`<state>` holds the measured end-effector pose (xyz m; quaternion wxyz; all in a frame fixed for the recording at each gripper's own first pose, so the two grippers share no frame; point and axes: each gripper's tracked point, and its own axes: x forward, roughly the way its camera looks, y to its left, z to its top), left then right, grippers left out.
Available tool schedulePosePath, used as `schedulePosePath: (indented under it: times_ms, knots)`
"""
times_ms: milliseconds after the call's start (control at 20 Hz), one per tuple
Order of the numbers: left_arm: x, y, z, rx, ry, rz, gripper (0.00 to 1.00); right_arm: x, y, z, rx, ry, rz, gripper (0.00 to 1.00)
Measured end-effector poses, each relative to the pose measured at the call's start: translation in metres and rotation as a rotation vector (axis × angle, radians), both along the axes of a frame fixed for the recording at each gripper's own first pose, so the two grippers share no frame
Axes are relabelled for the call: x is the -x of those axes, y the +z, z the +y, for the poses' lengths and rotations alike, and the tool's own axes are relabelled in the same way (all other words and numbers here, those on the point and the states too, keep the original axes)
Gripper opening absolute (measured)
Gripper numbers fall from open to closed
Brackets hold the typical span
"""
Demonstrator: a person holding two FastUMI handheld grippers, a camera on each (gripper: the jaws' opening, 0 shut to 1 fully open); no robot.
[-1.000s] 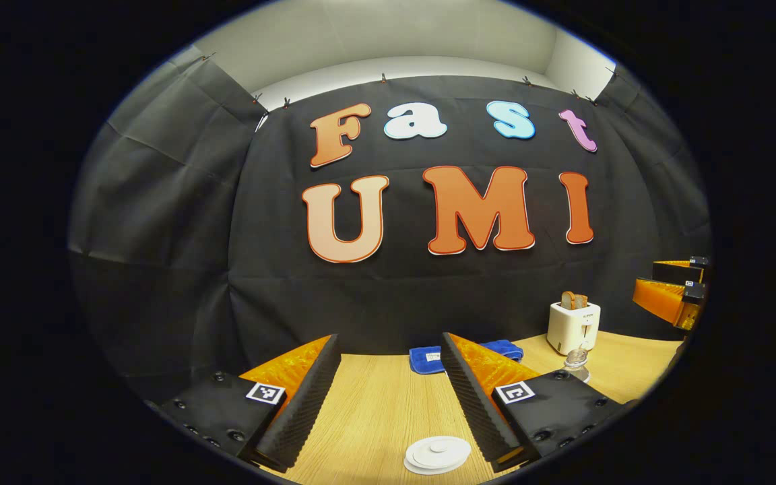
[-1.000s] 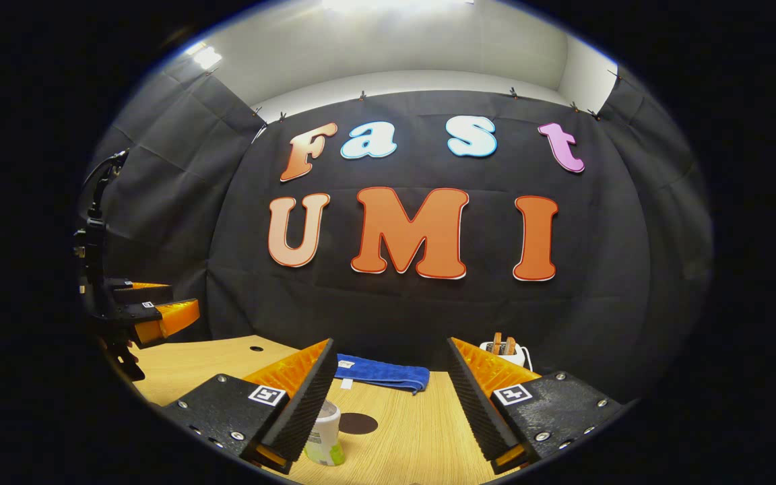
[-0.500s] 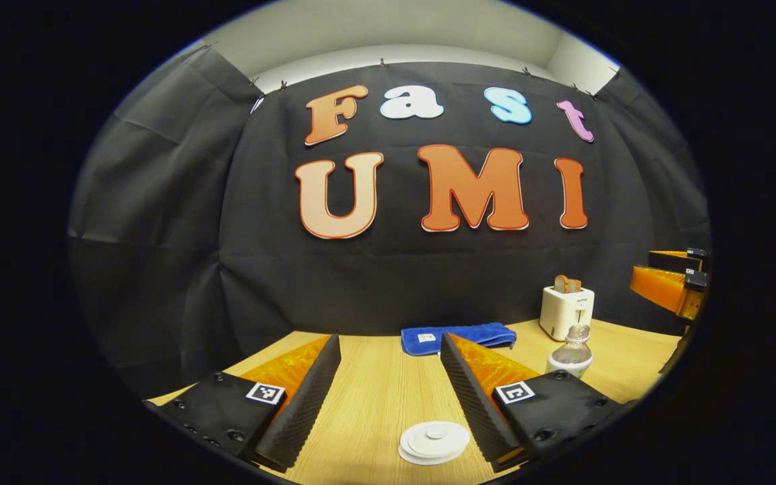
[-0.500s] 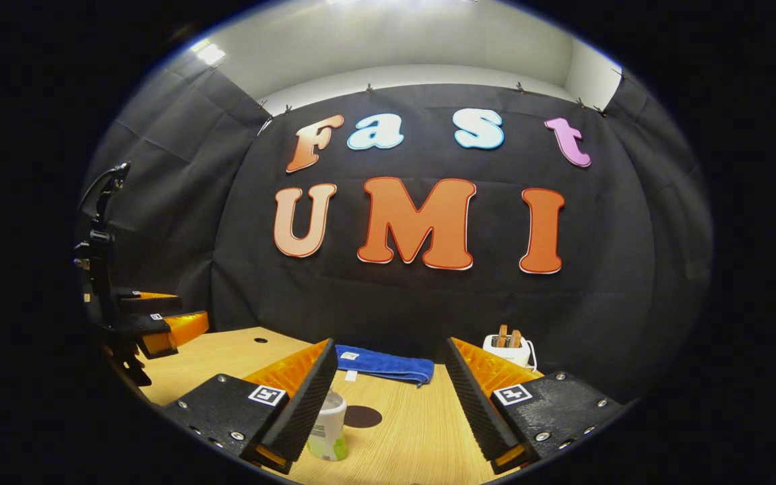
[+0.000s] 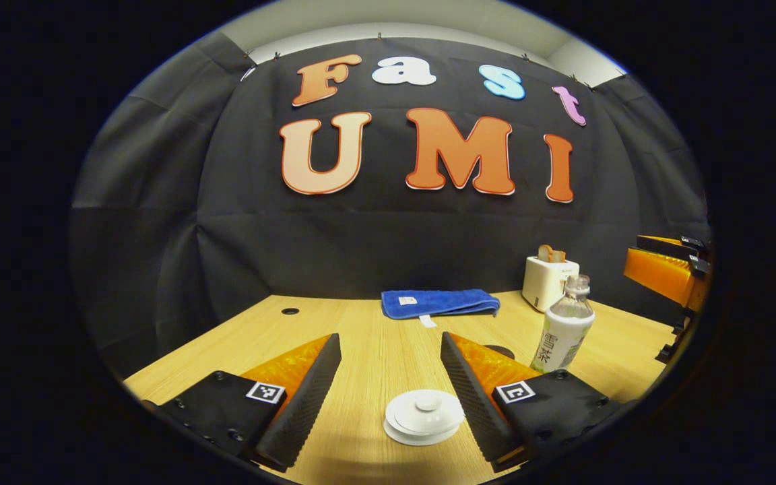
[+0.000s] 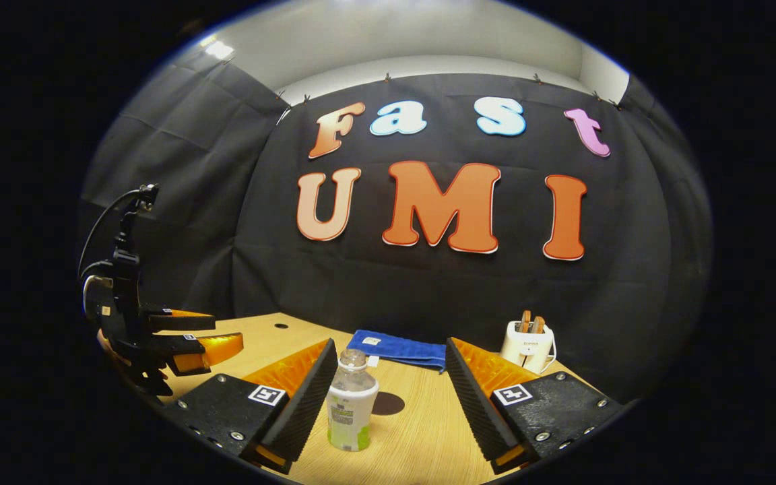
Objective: Open the teacup lid with one hand, grasp the water bottle and pour water into the teacup with the other hand; after pouring, place the water bottle on the coaster and then close the teacup lid.
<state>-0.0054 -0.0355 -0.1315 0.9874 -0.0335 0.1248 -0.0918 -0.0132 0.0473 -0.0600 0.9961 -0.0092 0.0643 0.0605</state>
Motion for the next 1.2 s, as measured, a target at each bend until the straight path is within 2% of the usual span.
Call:
schedulePosePath:
  times_ms: [150,250,400,450,500,750,800,850,950,1100,1150,1200]
  knots:
    - [0.002,-0.021,-0.006,-0.012,-0.024,0.042,0.96,0.002,-0.012,0.006,0.0,0.016,0.035,0.96]
    - [0.004,-0.035,-0.01,-0.024,-0.041,0.07,0.92,0.003,-0.019,0.009,0.002,0.023,0.049,0.96]
    - [0.005,-0.049,-0.024,-0.042,-0.086,0.093,0.92,0.003,-0.029,0.01,0.006,0.027,0.073,0.96]
    - [0.006,-0.052,-0.028,-0.046,-0.096,0.097,0.9,0.004,-0.033,0.01,0.003,0.026,0.081,0.96]
    - [0.006,-0.057,-0.03,-0.052,-0.102,0.106,0.82,0.005,-0.036,0.01,-0.001,0.025,0.089,0.96]
    - [0.005,-0.072,-0.043,-0.056,-0.136,0.141,0.76,0.007,-0.045,0.003,-0.01,0.012,0.115,0.96]
    - [0.005,-0.076,-0.045,-0.063,-0.145,0.149,0.65,0.007,-0.047,0.002,-0.012,0.01,0.118,0.96]
    - [0.005,-0.08,-0.044,-0.065,-0.148,0.158,0.67,0.008,-0.047,0.001,-0.015,0.008,0.121,0.96]
    - [0.006,-0.084,-0.049,-0.073,-0.151,0.173,0.53,0.007,-0.05,0.0,-0.016,0.005,0.124,0.96]
    - [0.004,-0.083,-0.044,-0.088,-0.138,0.17,0.49,0.007,-0.052,-0.001,-0.018,0.003,0.126,0.96]
    - [-0.001,-0.084,-0.045,-0.082,-0.127,0.171,0.45,0.008,-0.052,0.0,-0.018,0.004,0.128,0.96]
    - [0.001,-0.084,-0.044,-0.086,-0.131,0.179,0.35,0.008,-0.053,0.0,-0.018,0.009,0.132,0.96]
